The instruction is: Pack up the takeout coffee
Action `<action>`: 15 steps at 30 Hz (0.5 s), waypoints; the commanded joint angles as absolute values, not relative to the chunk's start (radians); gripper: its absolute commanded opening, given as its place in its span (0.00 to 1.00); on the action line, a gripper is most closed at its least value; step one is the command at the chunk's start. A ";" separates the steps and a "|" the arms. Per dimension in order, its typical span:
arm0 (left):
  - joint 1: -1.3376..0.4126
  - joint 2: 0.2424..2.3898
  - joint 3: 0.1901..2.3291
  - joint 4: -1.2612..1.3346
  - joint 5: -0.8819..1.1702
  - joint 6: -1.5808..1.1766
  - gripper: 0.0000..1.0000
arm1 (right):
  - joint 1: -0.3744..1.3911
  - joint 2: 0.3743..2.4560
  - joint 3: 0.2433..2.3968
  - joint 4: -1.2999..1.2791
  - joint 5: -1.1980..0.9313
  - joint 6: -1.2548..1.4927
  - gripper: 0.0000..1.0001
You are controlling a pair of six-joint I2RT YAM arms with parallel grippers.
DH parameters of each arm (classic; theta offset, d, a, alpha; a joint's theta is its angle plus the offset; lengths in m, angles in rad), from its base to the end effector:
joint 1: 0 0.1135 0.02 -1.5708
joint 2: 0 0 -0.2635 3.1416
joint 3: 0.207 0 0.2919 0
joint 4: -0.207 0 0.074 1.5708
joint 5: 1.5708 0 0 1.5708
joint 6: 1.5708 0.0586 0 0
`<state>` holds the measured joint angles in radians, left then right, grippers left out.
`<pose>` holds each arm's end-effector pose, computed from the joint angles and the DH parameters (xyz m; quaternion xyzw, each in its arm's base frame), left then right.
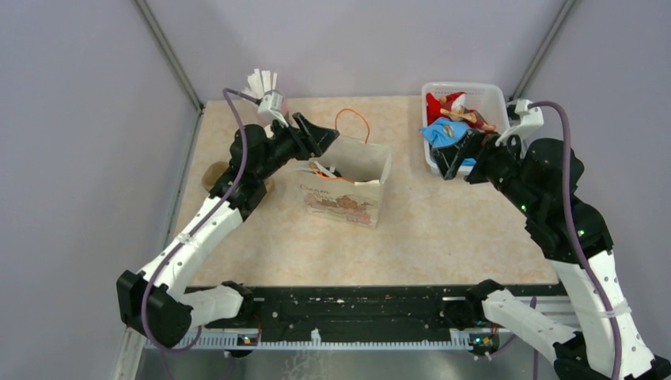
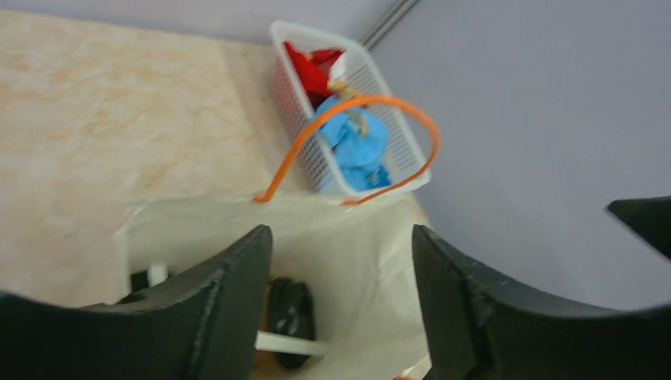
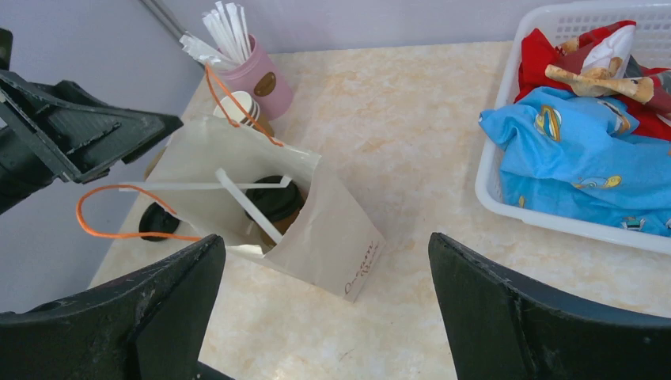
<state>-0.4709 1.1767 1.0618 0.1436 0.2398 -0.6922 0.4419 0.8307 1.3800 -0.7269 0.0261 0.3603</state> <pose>0.2970 -0.1668 0.3874 0.0089 0.6971 -0.4608 0.5492 0.1680 0.0778 0.4850 -0.0229 0.7667 0.2413 0.5945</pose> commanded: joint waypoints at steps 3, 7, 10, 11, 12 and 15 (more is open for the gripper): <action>-0.464 1.058 1.184 -0.208 0.140 -0.542 0.83 | 0.434 0.822 1.401 -0.731 0.049 0.340 0.99; -0.463 1.038 1.328 -0.388 0.074 -0.470 0.94 | 0.434 0.846 1.448 -0.743 0.020 0.301 0.99; -0.463 1.034 1.422 -0.485 0.032 -0.446 0.99 | 0.433 0.859 1.493 -0.736 0.007 0.282 0.99; -0.462 1.029 1.444 -0.496 0.028 -0.441 0.99 | 0.434 0.861 1.505 -0.732 0.012 0.286 0.99; -0.463 1.021 1.460 -0.501 0.026 -0.433 0.99 | 0.434 0.866 1.518 -0.731 0.019 0.288 0.99; -0.462 0.994 1.492 -0.509 0.009 -0.422 0.99 | 0.434 0.886 1.570 -0.733 0.035 0.299 0.99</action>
<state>-0.4656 1.0275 1.4395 -0.4332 0.0555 -0.4744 0.4419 0.8742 1.4799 -0.7555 0.0227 0.3073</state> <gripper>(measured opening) 0.987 0.985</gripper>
